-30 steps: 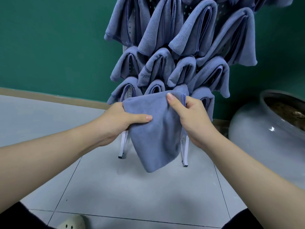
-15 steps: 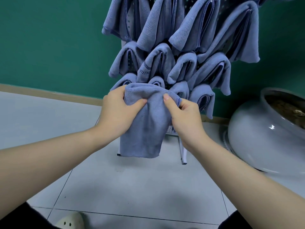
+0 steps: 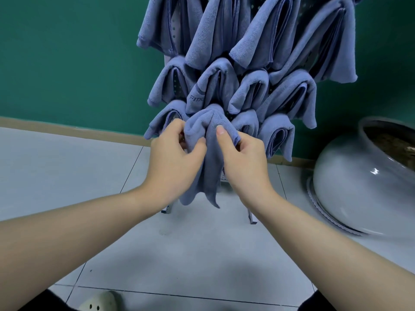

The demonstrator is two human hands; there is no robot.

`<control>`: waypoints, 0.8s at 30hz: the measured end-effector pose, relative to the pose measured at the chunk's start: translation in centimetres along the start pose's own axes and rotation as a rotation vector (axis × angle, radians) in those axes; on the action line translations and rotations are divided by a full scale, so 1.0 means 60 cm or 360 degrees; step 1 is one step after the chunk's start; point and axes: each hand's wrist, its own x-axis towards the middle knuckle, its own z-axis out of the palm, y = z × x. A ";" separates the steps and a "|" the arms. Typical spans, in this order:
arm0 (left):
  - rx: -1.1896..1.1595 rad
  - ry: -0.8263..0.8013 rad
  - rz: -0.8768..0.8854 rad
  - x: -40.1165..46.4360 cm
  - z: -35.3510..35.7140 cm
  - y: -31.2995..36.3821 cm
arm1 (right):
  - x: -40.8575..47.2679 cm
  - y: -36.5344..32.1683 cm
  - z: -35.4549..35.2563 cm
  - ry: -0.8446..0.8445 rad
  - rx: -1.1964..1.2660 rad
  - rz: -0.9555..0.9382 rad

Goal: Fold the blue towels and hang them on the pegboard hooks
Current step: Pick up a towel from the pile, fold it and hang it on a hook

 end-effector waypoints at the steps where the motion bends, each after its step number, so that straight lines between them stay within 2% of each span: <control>1: -0.0004 -0.0026 0.0021 -0.005 0.001 0.002 | 0.001 -0.001 -0.001 0.0006 0.0006 0.0001; 6: -0.0052 -0.0216 0.0127 -0.025 0.003 0.007 | 0.005 -0.007 -0.007 0.0048 0.0047 0.0032; 11: -0.0032 -0.0195 0.0346 -0.014 0.001 0.003 | 0.007 -0.005 -0.009 -0.0029 0.0111 0.0070; 16: -0.0095 -0.0245 0.0270 -0.008 -0.009 0.010 | 0.003 -0.013 -0.001 -0.0105 0.0130 0.0040; 21: -0.0143 -0.0157 0.0191 0.003 -0.019 0.014 | -0.010 -0.035 -0.005 -0.0260 0.0190 -0.0030; 24: -0.0234 -0.0091 0.0028 0.013 -0.022 0.009 | -0.018 -0.043 -0.006 -0.0305 0.0099 -0.0094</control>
